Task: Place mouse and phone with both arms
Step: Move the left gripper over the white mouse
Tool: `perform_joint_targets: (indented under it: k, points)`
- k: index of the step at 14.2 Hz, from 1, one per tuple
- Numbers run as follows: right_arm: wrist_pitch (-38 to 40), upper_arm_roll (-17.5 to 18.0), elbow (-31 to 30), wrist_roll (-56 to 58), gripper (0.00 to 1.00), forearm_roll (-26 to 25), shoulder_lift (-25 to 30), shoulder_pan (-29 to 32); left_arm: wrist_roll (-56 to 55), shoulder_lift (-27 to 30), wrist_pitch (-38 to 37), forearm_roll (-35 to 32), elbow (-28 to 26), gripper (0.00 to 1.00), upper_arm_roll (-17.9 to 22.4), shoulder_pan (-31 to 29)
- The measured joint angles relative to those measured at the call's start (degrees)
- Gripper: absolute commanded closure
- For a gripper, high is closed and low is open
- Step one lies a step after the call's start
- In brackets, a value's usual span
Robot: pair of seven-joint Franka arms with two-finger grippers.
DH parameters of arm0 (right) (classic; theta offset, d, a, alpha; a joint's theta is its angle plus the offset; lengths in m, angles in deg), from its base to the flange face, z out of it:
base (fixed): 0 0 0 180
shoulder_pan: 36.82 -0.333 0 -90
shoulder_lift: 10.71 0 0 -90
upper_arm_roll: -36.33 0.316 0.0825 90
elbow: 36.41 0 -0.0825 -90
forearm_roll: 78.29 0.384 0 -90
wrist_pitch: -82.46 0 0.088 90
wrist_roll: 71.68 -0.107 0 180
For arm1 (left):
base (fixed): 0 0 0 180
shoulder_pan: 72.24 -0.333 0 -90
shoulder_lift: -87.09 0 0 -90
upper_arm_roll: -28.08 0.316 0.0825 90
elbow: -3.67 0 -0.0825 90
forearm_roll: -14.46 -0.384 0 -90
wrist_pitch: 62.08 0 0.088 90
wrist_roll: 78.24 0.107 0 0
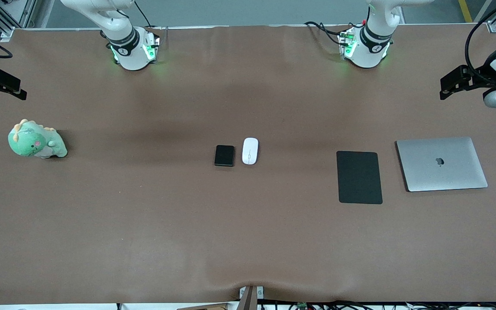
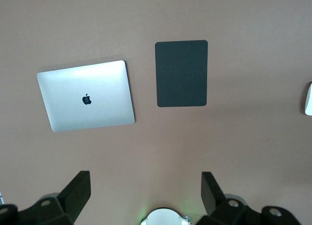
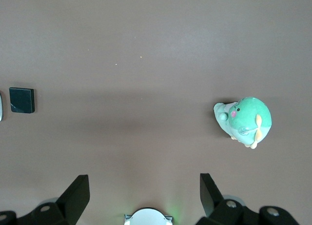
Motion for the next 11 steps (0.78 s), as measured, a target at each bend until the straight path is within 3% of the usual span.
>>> perform_joint_targets:
  k: [8,11]
  points:
    - [0.00,-0.02,0.00,0.00,0.00,0.00,0.00,0.04,0.60,-0.35,0.01,2.96,-0.04,0.00,-0.71,0.55]
    - [0.00,-0.04,-0.01,0.00,0.00,0.00,-0.04,0.13,-3.27,-1.37,0.12,3.94,0.02,0.00,-3.05,1.47]
